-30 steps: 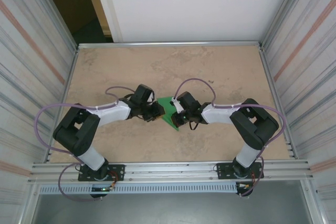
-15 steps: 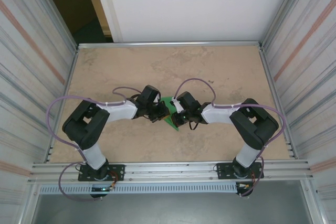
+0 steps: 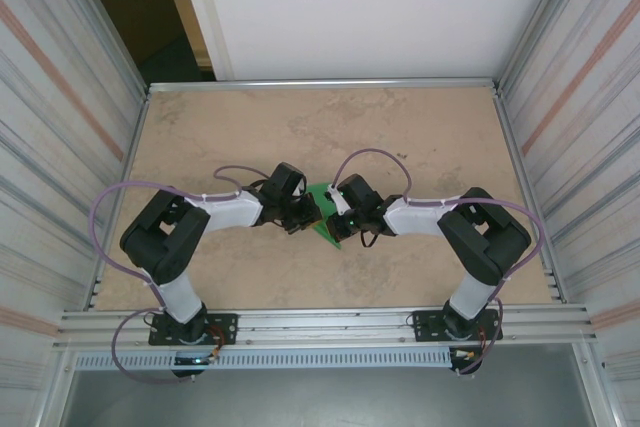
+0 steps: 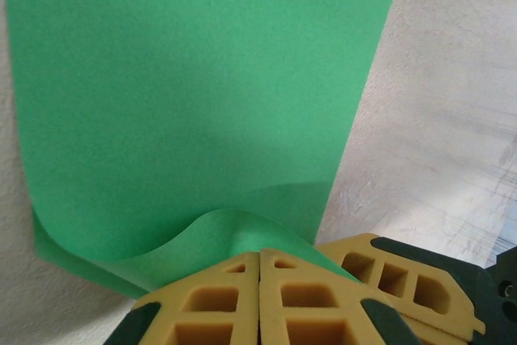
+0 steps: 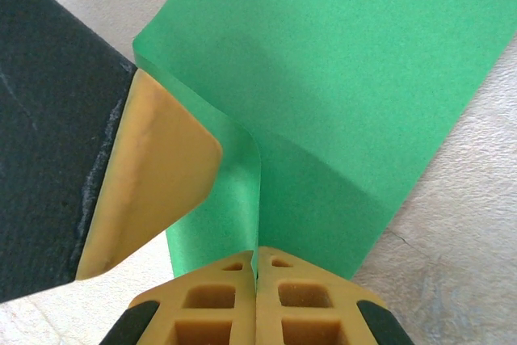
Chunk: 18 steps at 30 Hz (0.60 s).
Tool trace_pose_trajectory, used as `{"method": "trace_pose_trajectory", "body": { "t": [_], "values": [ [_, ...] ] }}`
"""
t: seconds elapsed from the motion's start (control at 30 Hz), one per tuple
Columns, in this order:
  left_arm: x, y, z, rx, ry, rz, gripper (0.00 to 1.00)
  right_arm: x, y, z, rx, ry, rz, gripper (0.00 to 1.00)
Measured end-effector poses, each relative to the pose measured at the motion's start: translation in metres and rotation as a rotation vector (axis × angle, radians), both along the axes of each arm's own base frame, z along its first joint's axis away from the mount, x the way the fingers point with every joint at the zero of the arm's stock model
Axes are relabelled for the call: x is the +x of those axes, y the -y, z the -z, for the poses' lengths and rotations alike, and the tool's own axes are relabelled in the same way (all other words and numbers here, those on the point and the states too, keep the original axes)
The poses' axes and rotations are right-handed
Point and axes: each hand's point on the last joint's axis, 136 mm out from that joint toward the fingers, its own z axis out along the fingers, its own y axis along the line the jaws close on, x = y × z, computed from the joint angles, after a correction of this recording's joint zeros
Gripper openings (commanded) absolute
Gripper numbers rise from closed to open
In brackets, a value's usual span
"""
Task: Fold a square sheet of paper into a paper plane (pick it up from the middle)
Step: Third fold the triangle at the center of the table.
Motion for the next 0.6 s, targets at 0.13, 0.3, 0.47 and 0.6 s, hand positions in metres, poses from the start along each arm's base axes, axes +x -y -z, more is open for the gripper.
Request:
{"method": "trace_pose_trajectory", "body": {
  "t": [0.13, 0.3, 0.47, 0.6],
  "values": [
    [-0.001, -0.002, 0.002, 0.01, -0.006, -0.003, 0.07, 0.0, 0.0, 0.0, 0.0, 0.0, 0.0, 0.0],
    [-0.004, -0.005, 0.005, 0.027, -0.02, -0.006, 0.07, 0.0, 0.0, 0.0, 0.0, 0.0, 0.0, 0.0],
    [-0.006, -0.008, 0.009, 0.041, -0.026, -0.011, 0.07, 0.0, 0.0, 0.0, 0.0, 0.0, 0.0, 0.0],
    [-0.009, -0.012, 0.013, 0.053, -0.036, -0.013, 0.07, 0.001, -0.001, 0.0, 0.002, -0.002, -0.002, 0.0]
  ]
}}
